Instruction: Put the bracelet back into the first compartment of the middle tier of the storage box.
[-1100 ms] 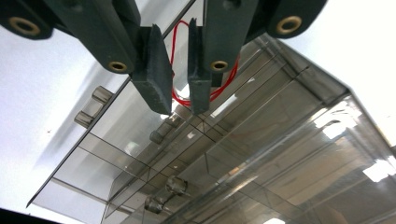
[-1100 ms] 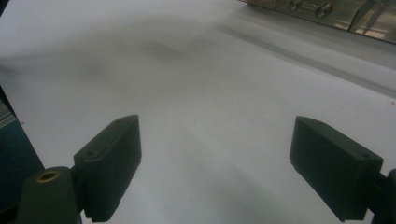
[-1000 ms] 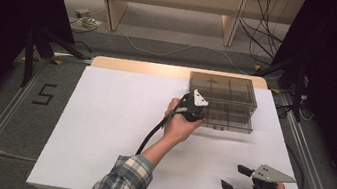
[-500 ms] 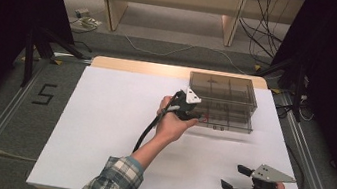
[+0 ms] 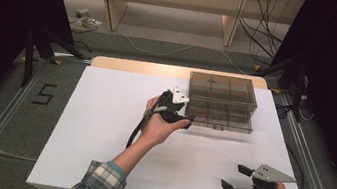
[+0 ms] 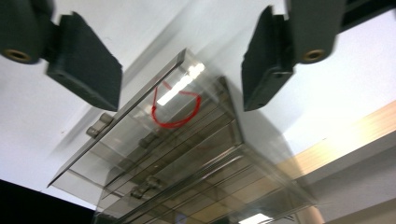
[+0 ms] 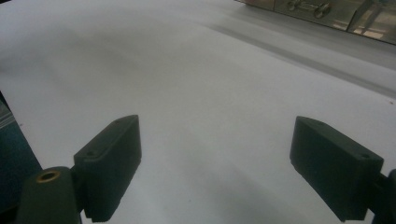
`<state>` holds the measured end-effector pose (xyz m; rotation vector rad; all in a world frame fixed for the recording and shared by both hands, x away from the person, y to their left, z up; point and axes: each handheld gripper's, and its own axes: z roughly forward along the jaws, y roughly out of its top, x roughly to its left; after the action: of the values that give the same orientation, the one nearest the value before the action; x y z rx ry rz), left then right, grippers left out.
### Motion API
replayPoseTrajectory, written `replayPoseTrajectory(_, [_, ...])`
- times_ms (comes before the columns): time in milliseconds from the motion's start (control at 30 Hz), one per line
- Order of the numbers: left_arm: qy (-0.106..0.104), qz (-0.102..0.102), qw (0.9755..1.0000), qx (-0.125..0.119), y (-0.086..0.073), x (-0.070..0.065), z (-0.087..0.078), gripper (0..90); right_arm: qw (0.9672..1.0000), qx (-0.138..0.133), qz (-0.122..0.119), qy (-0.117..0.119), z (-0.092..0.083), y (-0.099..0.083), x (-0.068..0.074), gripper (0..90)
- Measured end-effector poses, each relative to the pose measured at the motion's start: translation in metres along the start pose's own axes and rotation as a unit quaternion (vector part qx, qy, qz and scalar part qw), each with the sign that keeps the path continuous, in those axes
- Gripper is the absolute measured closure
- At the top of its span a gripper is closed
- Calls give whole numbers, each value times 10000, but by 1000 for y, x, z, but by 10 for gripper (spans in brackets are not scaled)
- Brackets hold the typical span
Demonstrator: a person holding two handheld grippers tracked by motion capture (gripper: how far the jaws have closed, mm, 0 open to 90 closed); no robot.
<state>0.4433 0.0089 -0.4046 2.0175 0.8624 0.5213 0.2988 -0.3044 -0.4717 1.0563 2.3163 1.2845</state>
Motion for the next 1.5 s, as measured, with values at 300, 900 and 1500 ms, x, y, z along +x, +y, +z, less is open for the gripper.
replayPoseTrajectory(300, [-24,-215,9997,-85,-20,11,-29,219,10000,-10,-25,-10,1,0,0,173])
replayPoseTrajectory(900, [-67,-248,9996,-121,-73,22,-82,207,10000,-15,-19,-24,1,0,0,173])
replayPoseTrajectory(1500, [43,-559,9984,-8,-135,25,-113,206,10000,24,-56,-30,1,0,1,173])
